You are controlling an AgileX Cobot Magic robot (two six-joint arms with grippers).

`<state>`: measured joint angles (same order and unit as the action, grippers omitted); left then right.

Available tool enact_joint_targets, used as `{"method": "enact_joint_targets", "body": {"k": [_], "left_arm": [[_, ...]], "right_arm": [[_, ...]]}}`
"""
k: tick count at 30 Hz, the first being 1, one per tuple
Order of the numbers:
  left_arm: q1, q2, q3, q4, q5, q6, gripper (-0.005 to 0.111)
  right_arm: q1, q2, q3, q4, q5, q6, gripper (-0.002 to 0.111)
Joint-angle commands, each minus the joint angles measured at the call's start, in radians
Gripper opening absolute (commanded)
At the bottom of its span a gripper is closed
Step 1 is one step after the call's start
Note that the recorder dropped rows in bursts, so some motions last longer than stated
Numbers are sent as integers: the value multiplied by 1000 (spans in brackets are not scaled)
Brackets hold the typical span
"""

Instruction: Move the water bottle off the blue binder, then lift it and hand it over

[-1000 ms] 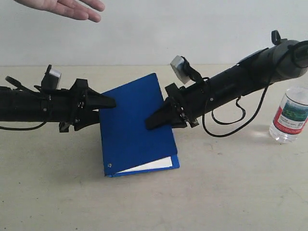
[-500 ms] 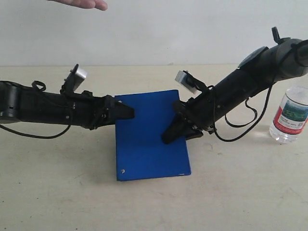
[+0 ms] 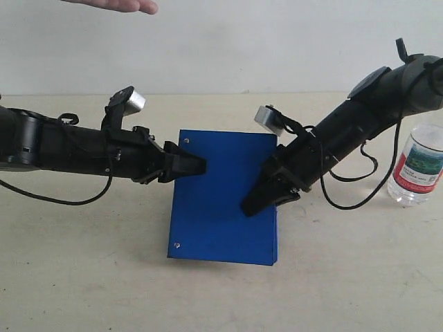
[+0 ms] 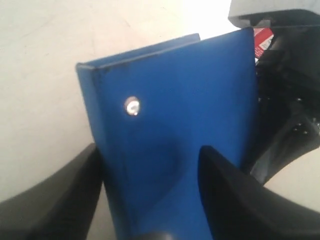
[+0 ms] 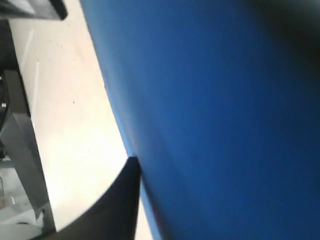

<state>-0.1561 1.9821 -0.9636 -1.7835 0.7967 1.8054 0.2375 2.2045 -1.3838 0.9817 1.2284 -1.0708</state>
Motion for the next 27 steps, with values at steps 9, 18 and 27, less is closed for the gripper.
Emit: {"method": "enact_joint_targets", "body": {"k": [9, 18, 27], "left_arm": [[-52, -50, 33, 126, 424, 72, 4], [-70, -58, 33, 39, 424, 53, 4], [-130, -22, 29, 39, 378, 94, 5]], "right_arm": [[42, 26, -1, -9, -148, -89, 26], [42, 26, -1, -27, -254, -88, 0], [42, 26, -1, -19, -212, -99, 0]]}}
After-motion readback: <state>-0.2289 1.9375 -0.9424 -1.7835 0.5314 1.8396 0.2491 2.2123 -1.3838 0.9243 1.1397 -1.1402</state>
